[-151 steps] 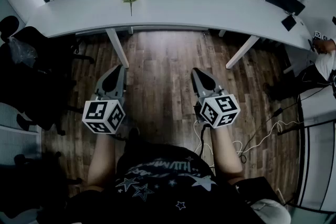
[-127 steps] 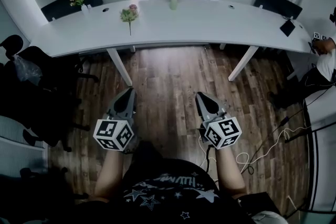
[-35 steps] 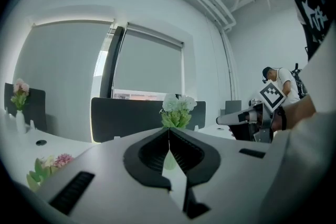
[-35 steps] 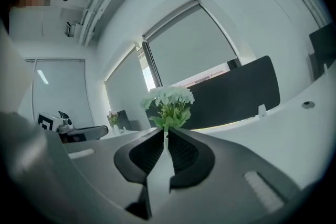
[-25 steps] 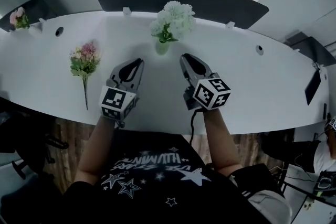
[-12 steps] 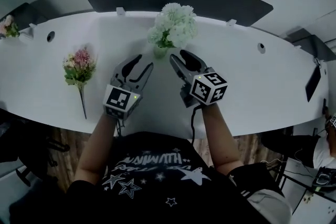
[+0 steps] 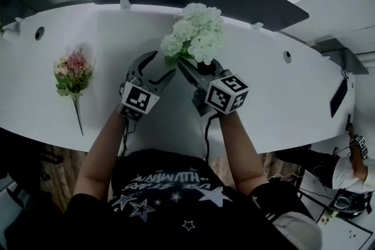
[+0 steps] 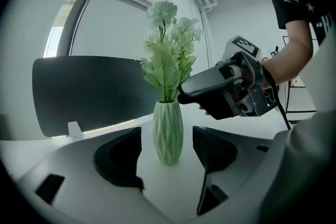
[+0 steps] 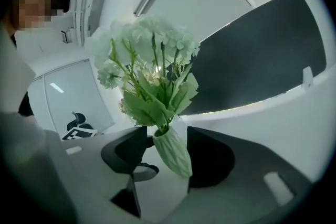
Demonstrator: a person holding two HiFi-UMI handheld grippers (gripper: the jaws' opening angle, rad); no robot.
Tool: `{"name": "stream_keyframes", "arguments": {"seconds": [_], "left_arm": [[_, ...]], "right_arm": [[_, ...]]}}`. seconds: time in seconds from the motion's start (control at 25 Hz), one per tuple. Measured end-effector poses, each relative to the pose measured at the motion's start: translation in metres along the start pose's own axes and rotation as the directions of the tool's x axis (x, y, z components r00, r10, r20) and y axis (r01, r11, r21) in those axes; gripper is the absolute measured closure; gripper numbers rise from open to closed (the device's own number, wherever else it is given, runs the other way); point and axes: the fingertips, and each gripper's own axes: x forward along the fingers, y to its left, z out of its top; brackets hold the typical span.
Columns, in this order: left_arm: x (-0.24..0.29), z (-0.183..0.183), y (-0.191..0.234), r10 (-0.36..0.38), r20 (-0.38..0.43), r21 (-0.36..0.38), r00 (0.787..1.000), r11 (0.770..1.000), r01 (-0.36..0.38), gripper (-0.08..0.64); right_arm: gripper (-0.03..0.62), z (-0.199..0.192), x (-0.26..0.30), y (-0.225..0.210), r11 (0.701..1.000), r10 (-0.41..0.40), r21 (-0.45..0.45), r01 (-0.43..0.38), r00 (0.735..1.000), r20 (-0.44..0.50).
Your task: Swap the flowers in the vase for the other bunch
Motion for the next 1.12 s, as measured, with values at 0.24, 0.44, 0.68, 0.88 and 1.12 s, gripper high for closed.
{"name": "stream_keyframes", "arguments": {"seconds": [0.24, 0.44, 0.68, 0.88, 1.12], "left_arm": [[0.019, 0.003, -0.002, -0.006, 0.052, 0.024, 0.999, 1.000, 0.005, 0.268], [0.033, 0.003, -0.003, 0.008, 0.051, 0.015, 0.999, 1.000, -0.009, 0.268], [0.035, -0.004, 0.003, 0.043, 0.038, 0.003, 0.998, 0.999, -0.044, 0.307], [0.035, -0.004, 0.002, 0.043, 0.043, 0.003, 0.998, 0.999, -0.043, 0.310], [0.037, -0.003, 0.001, 0.041, 0.034, -0.004, 0.999, 0.999, -0.041, 0.311]], "right_arm": [[0.380, 0.002, 0.012, 0.002, 0.998, 0.039, -0.041, -0.040, 0.999, -0.019], [0.380, 0.002, 0.018, 0.001, 0.997, 0.045, -0.059, -0.047, 0.998, -0.036], [0.380, 0.000, 0.024, 0.002, 0.994, 0.050, -0.093, -0.053, 0.998, -0.032], [0.380, 0.002, 0.027, 0.005, 0.992, 0.055, -0.112, -0.058, 0.998, -0.025], [0.402, 0.012, 0.028, 0.007, 0.987, 0.054, -0.152, -0.051, 0.998, 0.015]]}}
